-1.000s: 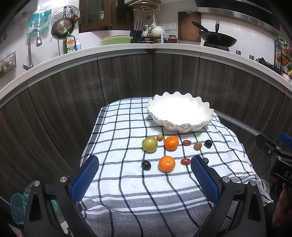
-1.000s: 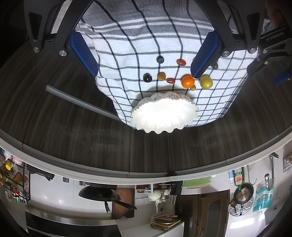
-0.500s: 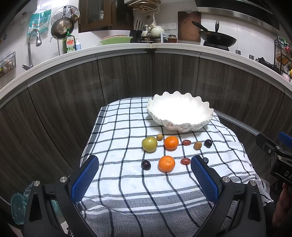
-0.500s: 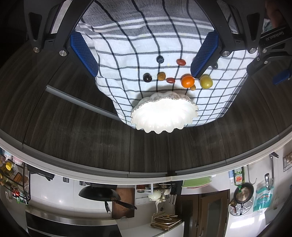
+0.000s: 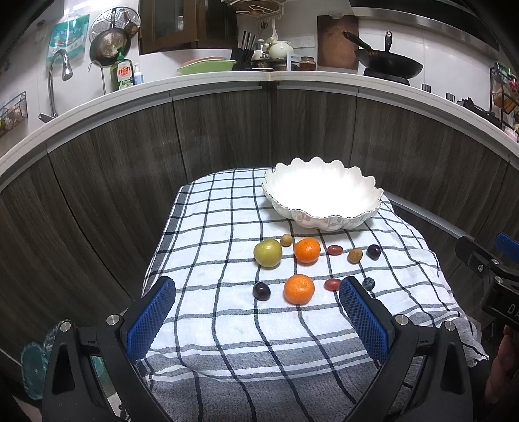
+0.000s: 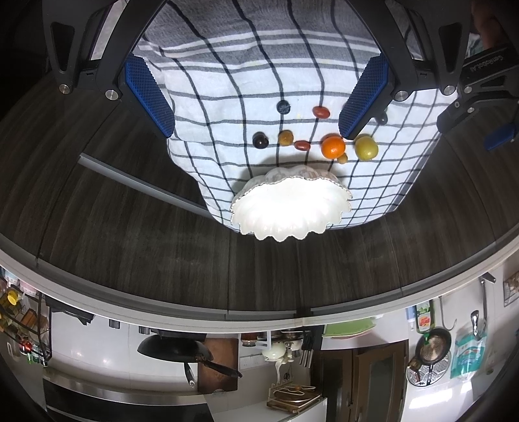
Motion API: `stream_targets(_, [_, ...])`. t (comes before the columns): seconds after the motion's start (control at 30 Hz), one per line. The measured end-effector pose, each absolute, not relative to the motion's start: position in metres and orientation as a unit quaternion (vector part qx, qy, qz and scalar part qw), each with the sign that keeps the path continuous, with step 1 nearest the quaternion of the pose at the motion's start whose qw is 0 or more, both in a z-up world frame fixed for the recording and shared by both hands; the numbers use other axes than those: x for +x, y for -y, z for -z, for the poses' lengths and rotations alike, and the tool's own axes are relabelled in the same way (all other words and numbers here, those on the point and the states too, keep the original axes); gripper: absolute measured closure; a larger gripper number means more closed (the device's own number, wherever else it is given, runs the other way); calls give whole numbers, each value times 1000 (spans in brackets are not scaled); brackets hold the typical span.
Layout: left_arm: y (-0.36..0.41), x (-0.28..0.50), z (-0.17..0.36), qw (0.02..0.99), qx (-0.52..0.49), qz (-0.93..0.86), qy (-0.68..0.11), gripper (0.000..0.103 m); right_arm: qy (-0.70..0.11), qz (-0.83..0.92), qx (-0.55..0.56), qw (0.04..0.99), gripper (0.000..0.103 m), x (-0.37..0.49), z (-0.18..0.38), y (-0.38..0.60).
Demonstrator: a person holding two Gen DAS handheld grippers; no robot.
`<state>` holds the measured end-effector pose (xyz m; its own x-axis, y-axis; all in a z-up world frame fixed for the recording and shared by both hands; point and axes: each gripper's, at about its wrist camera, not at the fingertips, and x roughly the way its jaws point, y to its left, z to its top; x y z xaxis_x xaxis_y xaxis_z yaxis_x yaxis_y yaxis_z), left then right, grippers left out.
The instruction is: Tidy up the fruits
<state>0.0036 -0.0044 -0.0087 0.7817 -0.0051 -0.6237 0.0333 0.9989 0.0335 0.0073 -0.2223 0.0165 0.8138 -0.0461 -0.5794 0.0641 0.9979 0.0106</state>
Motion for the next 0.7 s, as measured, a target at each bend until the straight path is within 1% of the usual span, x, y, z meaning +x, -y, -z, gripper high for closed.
stream_targets(0.7, [9,32,20,936,48,7,-348,1,-326,13,7,945,1,36,5,214])
